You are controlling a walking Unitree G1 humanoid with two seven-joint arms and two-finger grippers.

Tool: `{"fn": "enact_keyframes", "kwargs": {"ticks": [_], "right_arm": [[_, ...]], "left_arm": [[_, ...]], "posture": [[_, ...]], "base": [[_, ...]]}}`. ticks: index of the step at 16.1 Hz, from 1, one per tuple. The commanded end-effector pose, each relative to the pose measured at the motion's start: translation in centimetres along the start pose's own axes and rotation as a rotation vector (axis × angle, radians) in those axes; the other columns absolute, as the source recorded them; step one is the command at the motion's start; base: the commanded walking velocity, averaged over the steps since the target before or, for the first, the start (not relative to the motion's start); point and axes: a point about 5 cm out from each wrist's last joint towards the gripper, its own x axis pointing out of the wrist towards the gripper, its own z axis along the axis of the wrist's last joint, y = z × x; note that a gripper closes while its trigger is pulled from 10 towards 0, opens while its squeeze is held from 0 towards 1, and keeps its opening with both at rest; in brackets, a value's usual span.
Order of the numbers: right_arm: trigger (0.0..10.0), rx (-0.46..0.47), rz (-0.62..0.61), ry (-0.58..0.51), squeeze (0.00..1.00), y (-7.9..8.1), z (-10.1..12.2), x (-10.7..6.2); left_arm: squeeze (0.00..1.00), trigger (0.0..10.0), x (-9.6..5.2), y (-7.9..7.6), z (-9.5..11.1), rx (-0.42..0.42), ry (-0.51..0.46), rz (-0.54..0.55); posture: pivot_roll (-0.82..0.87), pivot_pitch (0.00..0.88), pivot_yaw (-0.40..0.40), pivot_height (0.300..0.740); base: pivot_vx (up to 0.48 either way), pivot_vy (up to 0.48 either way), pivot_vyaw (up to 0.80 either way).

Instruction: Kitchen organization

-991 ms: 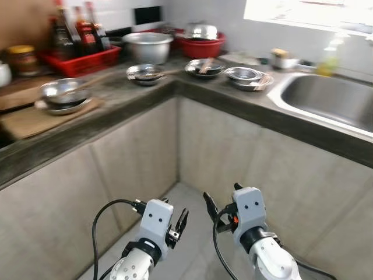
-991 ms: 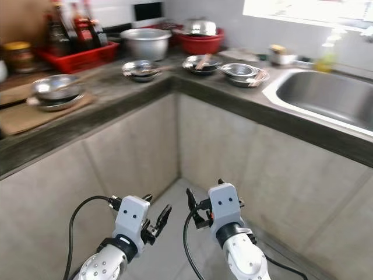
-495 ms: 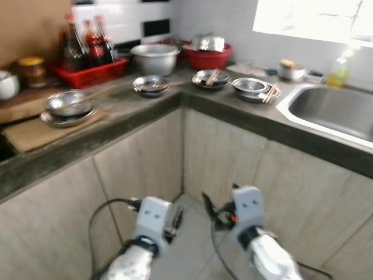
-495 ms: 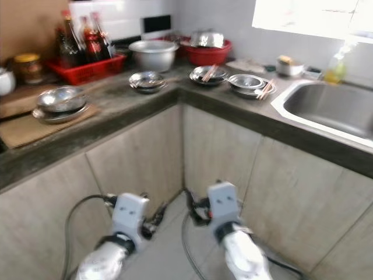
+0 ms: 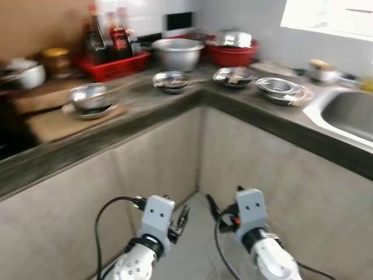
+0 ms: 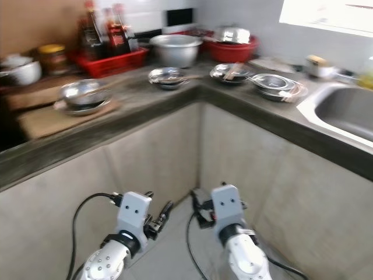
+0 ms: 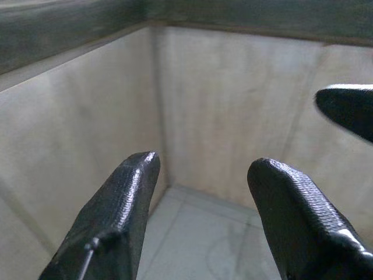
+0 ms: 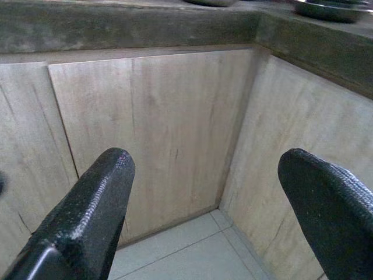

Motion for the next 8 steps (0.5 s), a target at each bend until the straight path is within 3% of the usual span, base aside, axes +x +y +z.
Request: {"fn": "enact_keyframes", "kwargs": {"ticks": [1, 6, 8], "right_arm": [[10.0, -0.005, 0.0, 0.001, 0.0, 0.03, 0.0, 0.21], [10.0, -0.007, -0.008, -0.002, 0.0, -0.31, 0.07, 0.64], [10.0, -0.005, -0.023, -0.004, 0.0, -0.28, 0.04, 0.81]], "left_arm": [[0.0, 10.0, -0.02, 0.31, -0.48, 0.007, 0.031, 0.023], [0.0, 10.0, 0.09, 0.44, -0.66, -0.005, 0.039, 0.024], [0.0, 10.0, 0.05, 0.6, -0.76, -0.024, 0.044, 0.034]], "posture": [[0.02, 0.0, -0.049, 0.74], [0.02, 0.0, -0.05, 0.74], [0.03, 0.0, -0.051, 0.74]], "base": [[0.0, -0.465, 0.8], [0.0, -0.461, 0.8], [0.159, -0.371, 0.33]]}}
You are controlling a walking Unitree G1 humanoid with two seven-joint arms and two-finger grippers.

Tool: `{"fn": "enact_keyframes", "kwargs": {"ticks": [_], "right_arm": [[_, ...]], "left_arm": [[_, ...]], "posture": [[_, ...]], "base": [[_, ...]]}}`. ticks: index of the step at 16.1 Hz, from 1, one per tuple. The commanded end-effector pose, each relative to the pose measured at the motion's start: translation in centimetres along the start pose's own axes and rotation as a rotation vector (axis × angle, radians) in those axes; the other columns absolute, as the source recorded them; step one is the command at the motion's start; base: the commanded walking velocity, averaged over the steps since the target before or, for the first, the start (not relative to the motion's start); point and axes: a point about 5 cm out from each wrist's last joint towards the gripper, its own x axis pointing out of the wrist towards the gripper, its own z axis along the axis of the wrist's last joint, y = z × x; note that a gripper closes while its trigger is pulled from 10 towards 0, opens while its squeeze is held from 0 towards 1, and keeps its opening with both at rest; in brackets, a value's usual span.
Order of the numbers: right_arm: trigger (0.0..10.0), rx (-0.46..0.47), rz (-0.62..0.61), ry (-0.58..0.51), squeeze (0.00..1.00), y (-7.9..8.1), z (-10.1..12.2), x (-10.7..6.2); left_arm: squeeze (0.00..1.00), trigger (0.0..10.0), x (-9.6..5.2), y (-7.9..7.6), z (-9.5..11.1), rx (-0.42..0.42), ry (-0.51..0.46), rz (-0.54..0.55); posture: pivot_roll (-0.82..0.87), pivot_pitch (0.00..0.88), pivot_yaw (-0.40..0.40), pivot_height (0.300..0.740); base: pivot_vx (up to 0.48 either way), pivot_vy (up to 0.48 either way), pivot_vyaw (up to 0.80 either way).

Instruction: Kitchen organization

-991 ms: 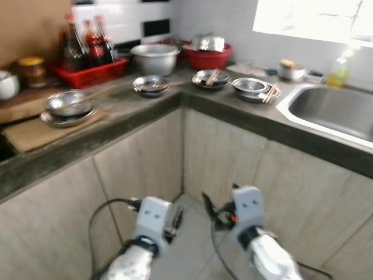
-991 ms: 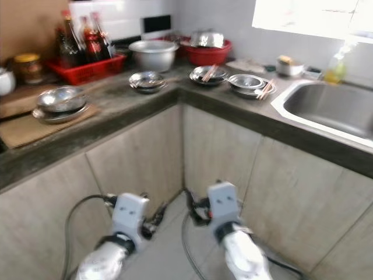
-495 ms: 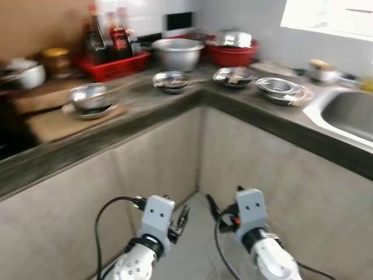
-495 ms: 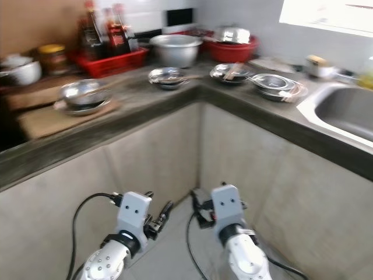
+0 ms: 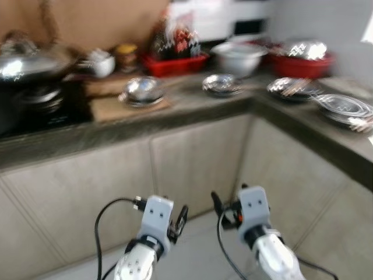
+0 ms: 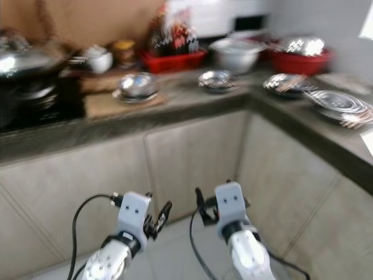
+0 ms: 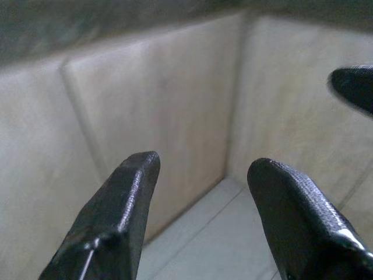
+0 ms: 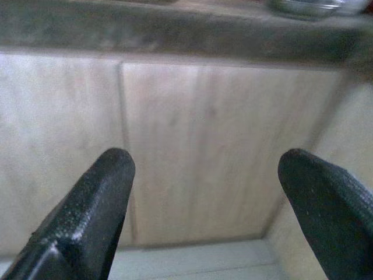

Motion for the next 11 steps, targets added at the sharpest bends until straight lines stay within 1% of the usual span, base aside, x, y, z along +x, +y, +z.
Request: {"fn": "enact_keyframes", "kwargs": {"ticks": [1, 3, 5, 7, 9, 11], "right_arm": [[10.0, 0.002, -0.011, 0.002, 0.0, -0.1, 0.0, 0.2], [10.0, -0.006, -0.018, -0.005, 0.0, -0.3, 0.1, 0.3], [10.0, 0.002, -0.038, -0.016, 0.0, -0.7, 0.3, 0.4], [10.0, 0.007, -0.04, -0.025, 0.0, -0.7, 0.5, 0.5], [10.0, 0.021, -0.039, -0.053, 0.0, -0.6, 1.1, 0.8], [10.0, 0.01, -0.031, -0.079, 0.0, -0.7, 1.6, 0.9]], "left_arm": [[0.0, 10.0, 0.1, 0.3, -0.1, -0.02, 0.014, 0.009], [0.0, 10.0, 0.2, 0.4, 0.1, -0.039, 0.001, 0.025], [0.0, 10.0, 0.2, 0.7, 0.4, -0.037, -0.016, 0.045], [0.0, 10.0, 0.3, 0.8, 0.7, -0.032, -0.037, 0.049], [0.0, 10.0, 0.5, 1.0, 1.3, -0.047, -0.063, 0.061], [0.0, 10.0, 0.7, 1.0, 1.7, -0.048, -0.078, 0.07]], "posture": [[0.03, 0.0, -0.051, 0.74], [0.03, 0.0, -0.05, 0.74], [0.03, 0.0, -0.048, 0.74], [0.02, 0.0, -0.049, 0.74], [0.03, 0.0, -0.048, 0.74], [0.03, 0.0, -0.048, 0.74]], "base": [[0.311, -0.259, 0.0], [0.0, 0.0, 0.0], [0.0, 0.0, 0.0], [0.0, 0.0, 0.0], [0.0, 0.0, 0.0], [0.0, 0.0, 0.0]]}}
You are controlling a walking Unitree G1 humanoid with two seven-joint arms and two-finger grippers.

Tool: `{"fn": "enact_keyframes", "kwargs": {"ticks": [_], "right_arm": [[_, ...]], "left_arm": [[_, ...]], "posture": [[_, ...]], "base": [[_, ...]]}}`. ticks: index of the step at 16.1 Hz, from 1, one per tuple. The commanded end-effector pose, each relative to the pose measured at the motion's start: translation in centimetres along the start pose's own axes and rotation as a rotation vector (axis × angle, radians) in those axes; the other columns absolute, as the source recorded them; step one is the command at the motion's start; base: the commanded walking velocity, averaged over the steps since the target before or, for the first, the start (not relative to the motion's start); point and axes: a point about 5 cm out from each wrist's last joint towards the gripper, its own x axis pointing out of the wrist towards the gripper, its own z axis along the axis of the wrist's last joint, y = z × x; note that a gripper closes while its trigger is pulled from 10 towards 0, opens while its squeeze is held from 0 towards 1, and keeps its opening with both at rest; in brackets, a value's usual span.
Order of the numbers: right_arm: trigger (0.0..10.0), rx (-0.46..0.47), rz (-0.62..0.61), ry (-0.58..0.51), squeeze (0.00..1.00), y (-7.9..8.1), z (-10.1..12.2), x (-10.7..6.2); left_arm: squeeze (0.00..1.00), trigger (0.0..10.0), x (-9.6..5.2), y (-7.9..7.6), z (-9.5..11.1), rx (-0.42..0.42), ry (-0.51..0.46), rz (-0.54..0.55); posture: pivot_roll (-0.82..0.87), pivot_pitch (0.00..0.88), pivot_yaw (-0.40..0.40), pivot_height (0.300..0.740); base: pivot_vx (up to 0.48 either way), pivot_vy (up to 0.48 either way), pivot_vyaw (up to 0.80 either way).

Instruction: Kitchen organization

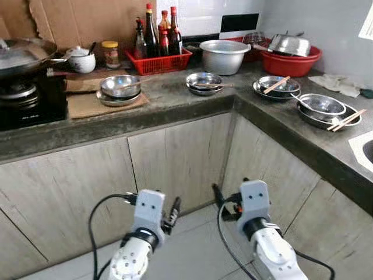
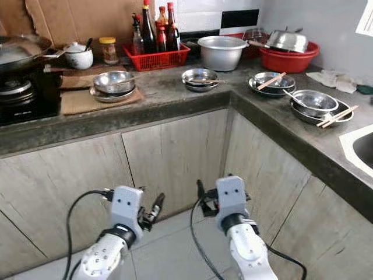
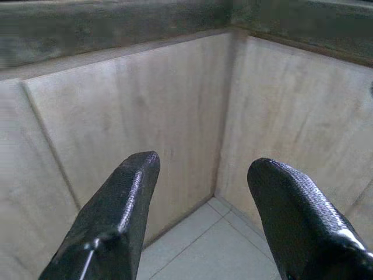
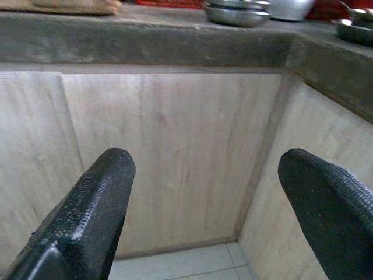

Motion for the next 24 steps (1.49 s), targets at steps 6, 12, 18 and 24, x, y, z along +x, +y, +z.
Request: {"fn": "enact_keyframes", "kwargs": {"ticks": [6, 12, 18, 24], "right_arm": [[10.0, -0.004, 0.003, -0.078, 0.0, -0.4, 1.9, 1.2], [10.0, 0.005, 0.001, -0.085, 0.0, -0.4, 2.1, 1.7], [10.0, 0.012, 0.013, -0.085, 0.0, -0.3, 2.0, 1.8], [10.0, -0.008, 0.047, -0.101, 0.0, 0.0, 2.1, 1.8]], "left_arm": [[0.0, 10.0, 0.7, 1.1, 1.9, 0.036, -0.083, 0.06], [0.0, 10.0, 1.3, 1.3, 2.2, 0.031, -0.093, 0.076], [0.0, 10.0, 1.2, 1.2, 2.0, 0.031, -0.087, 0.068], [0.0, 10.0, 1.1, 0.7, 1.8, 0.027, -0.083, 0.058]], "posture": [[0.04, 0.0, -0.053, 0.74], [0.03, 0.0, -0.05, 0.74], [0.04, 0.0, -0.05, 0.74], [0.04, 0.0, -0.054, 0.74]], "base": [[0.094, 0.0, 0.8], [0.356, 0.0, 0.13], [0.379, 0.0, 0.0], [0.386, 0.0, 0.13]]}}
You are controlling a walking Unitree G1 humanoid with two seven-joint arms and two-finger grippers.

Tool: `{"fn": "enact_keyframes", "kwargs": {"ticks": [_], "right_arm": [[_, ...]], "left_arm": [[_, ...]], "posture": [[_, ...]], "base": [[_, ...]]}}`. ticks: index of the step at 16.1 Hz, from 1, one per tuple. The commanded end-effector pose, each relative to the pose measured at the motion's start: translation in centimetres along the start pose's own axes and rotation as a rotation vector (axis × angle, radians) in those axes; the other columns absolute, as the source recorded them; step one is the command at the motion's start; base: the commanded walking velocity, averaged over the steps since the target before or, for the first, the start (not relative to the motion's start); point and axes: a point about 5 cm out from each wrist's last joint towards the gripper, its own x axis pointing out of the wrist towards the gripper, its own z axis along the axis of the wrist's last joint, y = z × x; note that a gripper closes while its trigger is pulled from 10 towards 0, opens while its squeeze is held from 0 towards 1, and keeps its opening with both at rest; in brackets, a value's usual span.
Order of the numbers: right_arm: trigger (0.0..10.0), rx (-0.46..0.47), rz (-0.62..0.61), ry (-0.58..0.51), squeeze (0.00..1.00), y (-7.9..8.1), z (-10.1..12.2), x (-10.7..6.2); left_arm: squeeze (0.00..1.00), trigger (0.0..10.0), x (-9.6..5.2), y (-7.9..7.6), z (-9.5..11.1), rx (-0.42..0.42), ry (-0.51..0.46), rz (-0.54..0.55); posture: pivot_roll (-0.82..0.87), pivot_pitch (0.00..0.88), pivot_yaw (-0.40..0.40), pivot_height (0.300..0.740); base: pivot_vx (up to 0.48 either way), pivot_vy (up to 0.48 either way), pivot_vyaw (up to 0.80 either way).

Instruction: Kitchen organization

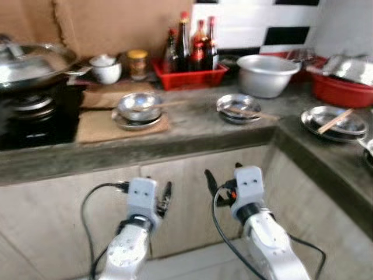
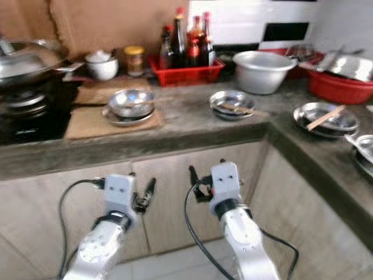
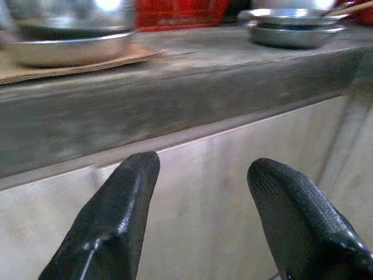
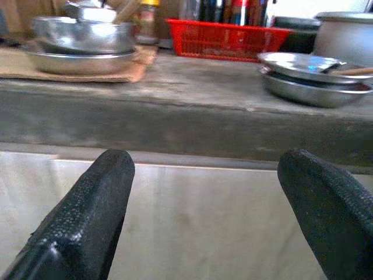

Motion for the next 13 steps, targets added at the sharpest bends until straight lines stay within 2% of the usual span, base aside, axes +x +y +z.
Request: {"fn": "enact_keyframes", "kwargs": {"ticks": [1, 2, 5, 6, 8, 10, 13], "right_arm": [[10.0, 0.006, 0.012, -0.022, 0.0, 0.4, 0.5, 0.3], [10.0, 0.006, 0.012, -0.018, 0.0, 0.4, 0.4, 0.4], [10.0, 0.015, 0.001, -0.012, 0.0, 0.1, 0.5, 0.8], [10.0, 0.02, 0.003, -0.009, 0.0, 0.1, 0.4, 0.9], [10.0, 0.01, 0.003, -0.012, 0.0, -0.1, 0.3, 1.1], [10.0, 0.015, 0.014, -0.024, 0.0, -0.1, 0.7, 1.4], [10.0, 0.038, 0.057, -0.039, 0.0, 0.4, 0.6, 1.8]], "left_arm": [[0.0, 10.0, -0.2, 0.4, 0.1, 0.016, -0.007, 0.013], [0.0, 10.0, -0.2, 0.4, 0.1, 0.015, -0.007, 0.011], [0.0, 10.0, -0.2, 0.3, 0.0, 0.015, -0.006, 0.001], [0.0, 10.0, -0.2, 0.2, -0.4, 0.026, 0.029, -0.001], [0.0, 10.0, -0.1, 0.0, -0.2, 0.053, 0.014, 0.004], [0.0, 10.0, -0.2, -0.2, -0.1, 0.028, 0.005, -0.004], [0.0, 10.0, -0.2, -0.2, -0.4, 0.013, 0.02, -0.015]], "posture": [[0.04, 0.0, -0.054, 0.74], [0.04, 0.0, -0.054, 0.74], [0.04, 0.0, -0.055, 0.74], [0.04, 0.0, -0.055, 0.74], [0.04, 0.0, -0.054, 0.74], [0.04, 0.0, -0.054, 0.74], [0.04, 0.0, -0.056, 0.74]], "base": [[0.39, 0.0, 0.8], [0.39, 0.0, 0.79], [0.388, 0.0, 0.0], [0.371, 0.0, 0.0], [0.339, 0.0, 0.0], [0.315, 0.0, 0.0], [0.0, 0.0, 0.0]]}}
